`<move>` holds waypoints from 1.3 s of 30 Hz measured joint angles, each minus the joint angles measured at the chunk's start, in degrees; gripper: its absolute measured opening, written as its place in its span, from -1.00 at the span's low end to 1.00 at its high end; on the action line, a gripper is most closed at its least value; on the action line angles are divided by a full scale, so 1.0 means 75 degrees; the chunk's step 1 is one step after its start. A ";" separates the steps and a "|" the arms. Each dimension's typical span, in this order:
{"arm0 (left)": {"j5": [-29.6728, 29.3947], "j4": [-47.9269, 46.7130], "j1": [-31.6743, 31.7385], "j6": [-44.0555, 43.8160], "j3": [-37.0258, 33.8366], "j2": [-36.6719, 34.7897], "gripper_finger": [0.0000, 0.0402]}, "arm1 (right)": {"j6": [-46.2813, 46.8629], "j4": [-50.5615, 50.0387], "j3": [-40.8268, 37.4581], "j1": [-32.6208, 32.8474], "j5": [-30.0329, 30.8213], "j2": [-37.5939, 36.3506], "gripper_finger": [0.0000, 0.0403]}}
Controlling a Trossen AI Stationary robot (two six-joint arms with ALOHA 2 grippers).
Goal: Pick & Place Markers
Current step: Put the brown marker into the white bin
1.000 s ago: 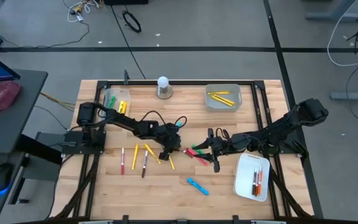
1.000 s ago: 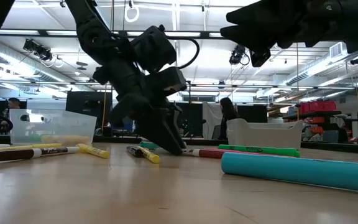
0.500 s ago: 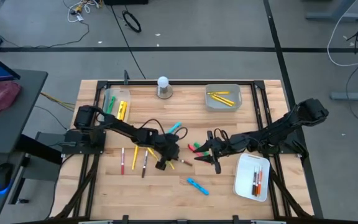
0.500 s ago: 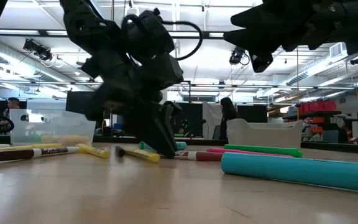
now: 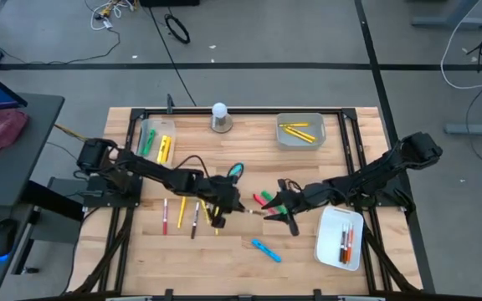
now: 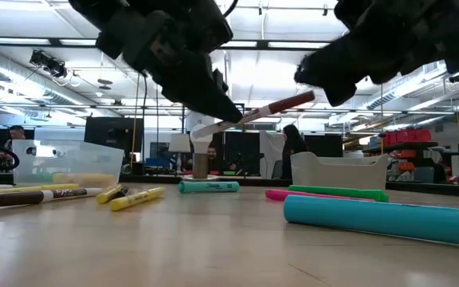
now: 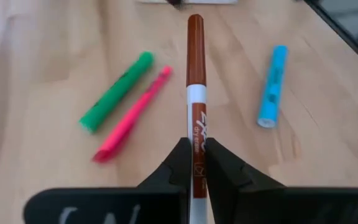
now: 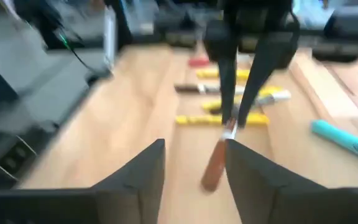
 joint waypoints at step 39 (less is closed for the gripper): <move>-0.2185 -0.1858 -0.0458 -0.1791 0.0003 -0.0722 -0.97 | -0.0331 -0.2995 0.2389 0.0038 0.0292 0.2914 -0.26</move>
